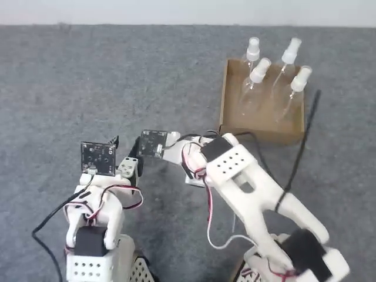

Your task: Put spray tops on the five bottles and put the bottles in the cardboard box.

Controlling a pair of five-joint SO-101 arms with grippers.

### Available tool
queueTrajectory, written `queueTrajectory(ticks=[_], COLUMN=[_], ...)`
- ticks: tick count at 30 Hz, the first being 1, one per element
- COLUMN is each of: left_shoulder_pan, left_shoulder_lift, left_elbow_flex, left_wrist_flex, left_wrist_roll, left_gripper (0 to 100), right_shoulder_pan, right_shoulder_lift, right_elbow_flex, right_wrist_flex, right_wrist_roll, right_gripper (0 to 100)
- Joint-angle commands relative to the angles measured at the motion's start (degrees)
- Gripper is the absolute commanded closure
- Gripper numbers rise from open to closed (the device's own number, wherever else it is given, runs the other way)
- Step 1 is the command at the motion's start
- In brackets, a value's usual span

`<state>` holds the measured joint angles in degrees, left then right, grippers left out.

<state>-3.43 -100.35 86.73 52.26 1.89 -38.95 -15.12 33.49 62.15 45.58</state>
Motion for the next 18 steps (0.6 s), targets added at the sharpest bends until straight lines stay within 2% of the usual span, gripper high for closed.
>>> queueTrajectory(ticks=[1, 6, 10, 14, 18], left_shoulder_pan=[-0.4, -0.4, -0.4, -0.4, -0.2], left_shoulder_lift=[-0.8, -0.8, -0.8, -0.8, -0.8], left_elbow_flex=[-2.1, -2.1, -2.1, -2.1, -2.0], left_wrist_flex=[-1.8, -1.8, -1.8, -1.8, -1.8], left_wrist_roll=[0.1, 0.1, 0.1, 0.1, 0.1], left_gripper=[85, 85, 85, 85, 85], right_shoulder_pan=[0.0, 0.7, 4.4, 12.4, 25.6], right_shoulder_lift=[-7.5, -12.7, -15.4, -18.7, -22.2], right_elbow_flex=[-0.4, -0.3, -0.2, 3.8, 9.0], right_wrist_flex=[5.7, 18.8, 29.3, 32.5, 31.2], right_wrist_roll=[3.7, 12.0, 20.6, 30.0, 38.8], right_gripper=[99.1, 99.1, 99.1, 99.1, 99.1])
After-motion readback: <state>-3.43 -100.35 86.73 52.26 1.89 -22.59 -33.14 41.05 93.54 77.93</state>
